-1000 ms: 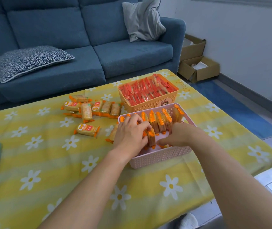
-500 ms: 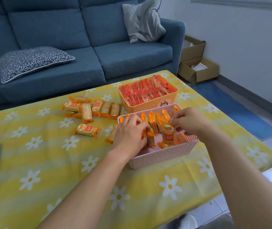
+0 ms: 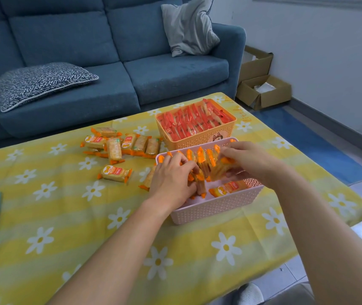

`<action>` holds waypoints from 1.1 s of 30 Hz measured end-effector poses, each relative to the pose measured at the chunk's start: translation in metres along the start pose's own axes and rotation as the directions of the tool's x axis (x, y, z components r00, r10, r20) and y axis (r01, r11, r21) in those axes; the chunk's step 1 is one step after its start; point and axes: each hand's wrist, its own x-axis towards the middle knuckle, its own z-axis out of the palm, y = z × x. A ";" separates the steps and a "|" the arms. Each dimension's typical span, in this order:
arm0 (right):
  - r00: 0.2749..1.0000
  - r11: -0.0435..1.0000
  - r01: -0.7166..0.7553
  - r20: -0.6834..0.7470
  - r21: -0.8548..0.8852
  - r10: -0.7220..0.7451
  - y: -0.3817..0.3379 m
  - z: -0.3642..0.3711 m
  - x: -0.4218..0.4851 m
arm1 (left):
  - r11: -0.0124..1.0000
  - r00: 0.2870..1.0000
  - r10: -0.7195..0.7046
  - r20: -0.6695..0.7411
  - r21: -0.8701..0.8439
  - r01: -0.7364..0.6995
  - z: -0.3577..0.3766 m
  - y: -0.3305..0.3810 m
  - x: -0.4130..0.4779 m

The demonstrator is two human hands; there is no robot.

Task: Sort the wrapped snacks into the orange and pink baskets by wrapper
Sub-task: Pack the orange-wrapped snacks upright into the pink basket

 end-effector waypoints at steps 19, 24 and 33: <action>0.982 0.907 -0.011 -0.177 -0.422 -0.071 0.016 0.048 0.019 | 0.996 0.997 0.070 -0.037 0.051 -0.068 -0.002 0.013 0.003; 0.992 0.989 -0.059 -0.116 -0.134 0.043 0.024 0.026 0.027 | 0.989 0.991 0.132 0.008 0.060 -0.132 -0.003 0.015 0.005; 0.982 0.579 -0.167 -0.186 -0.798 0.026 0.034 0.036 0.023 | 0.992 0.994 0.105 -0.016 0.065 -0.104 0.000 0.016 0.004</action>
